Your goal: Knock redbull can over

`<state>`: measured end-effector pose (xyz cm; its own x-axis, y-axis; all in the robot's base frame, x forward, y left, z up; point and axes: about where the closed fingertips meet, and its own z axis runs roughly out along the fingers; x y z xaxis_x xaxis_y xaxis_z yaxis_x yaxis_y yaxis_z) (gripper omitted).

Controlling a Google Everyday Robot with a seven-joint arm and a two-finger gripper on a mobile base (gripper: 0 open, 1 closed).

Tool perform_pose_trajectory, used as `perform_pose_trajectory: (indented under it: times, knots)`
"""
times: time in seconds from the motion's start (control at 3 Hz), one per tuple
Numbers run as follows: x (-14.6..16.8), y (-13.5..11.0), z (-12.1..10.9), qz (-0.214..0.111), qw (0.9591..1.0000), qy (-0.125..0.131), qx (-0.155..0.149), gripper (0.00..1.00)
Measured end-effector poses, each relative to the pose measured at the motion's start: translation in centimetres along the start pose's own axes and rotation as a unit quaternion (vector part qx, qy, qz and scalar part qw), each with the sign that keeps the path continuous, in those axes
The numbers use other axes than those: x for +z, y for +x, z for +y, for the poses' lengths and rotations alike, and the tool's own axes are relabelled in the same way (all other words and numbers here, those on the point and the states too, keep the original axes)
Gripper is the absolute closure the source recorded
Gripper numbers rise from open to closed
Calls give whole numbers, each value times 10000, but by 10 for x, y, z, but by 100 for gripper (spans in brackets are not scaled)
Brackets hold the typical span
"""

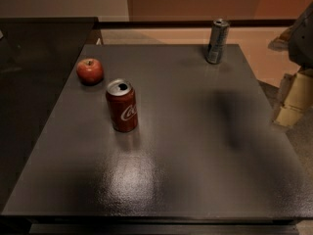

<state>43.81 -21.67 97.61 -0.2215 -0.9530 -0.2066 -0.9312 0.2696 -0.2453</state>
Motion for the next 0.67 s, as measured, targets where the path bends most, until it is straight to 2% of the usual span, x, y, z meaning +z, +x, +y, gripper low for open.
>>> perform_pose_trajectory:
  times: [0.33, 0.67]
  knots:
    - [0, 0, 0, 0, 10000, 1, 0, 0]
    - [7, -2, -10, -132, 9998, 59, 136, 0]
